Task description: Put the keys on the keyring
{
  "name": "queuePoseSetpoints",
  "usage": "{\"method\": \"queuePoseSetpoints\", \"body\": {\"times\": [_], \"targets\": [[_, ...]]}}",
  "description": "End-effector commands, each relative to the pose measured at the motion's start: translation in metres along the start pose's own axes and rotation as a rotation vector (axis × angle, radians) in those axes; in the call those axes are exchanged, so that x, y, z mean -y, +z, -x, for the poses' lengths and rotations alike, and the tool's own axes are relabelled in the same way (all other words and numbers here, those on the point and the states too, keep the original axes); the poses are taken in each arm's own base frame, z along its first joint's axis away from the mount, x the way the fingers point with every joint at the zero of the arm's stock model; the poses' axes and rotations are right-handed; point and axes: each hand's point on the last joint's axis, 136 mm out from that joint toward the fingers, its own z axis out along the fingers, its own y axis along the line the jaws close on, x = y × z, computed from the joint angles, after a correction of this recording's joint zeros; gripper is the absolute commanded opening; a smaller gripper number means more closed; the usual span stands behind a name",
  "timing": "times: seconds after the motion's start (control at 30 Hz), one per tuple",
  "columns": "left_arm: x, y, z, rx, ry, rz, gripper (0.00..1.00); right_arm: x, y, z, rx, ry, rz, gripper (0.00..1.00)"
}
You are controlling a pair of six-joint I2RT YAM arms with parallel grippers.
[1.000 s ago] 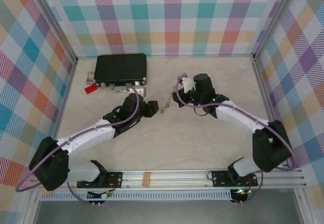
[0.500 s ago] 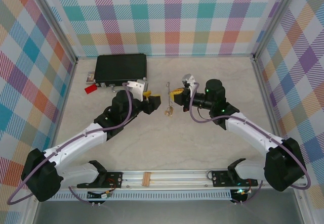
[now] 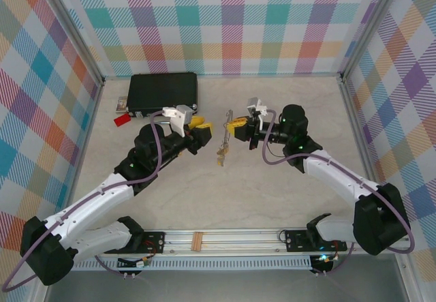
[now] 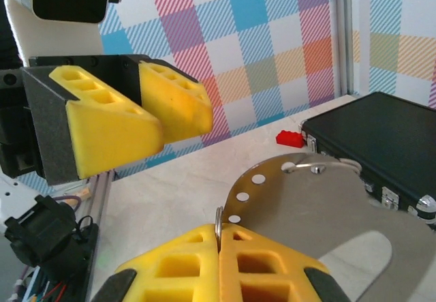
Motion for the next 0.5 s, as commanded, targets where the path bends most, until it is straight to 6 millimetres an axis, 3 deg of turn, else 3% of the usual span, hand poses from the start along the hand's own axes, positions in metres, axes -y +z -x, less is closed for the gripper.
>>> {"method": "queuePoseSetpoints", "body": {"times": [0.0, 0.47], "targets": [[0.014, -0.002, 0.009, 0.033, 0.013, -0.09, 0.41, -0.018, -0.001, 0.03, 0.06, -0.051, 0.095, 0.0], [0.034, 0.012, 0.004, -0.006, -0.008, -0.251, 0.37, -0.021, 0.0, 0.03, 0.044, -0.013, 0.146, 0.0]]}}
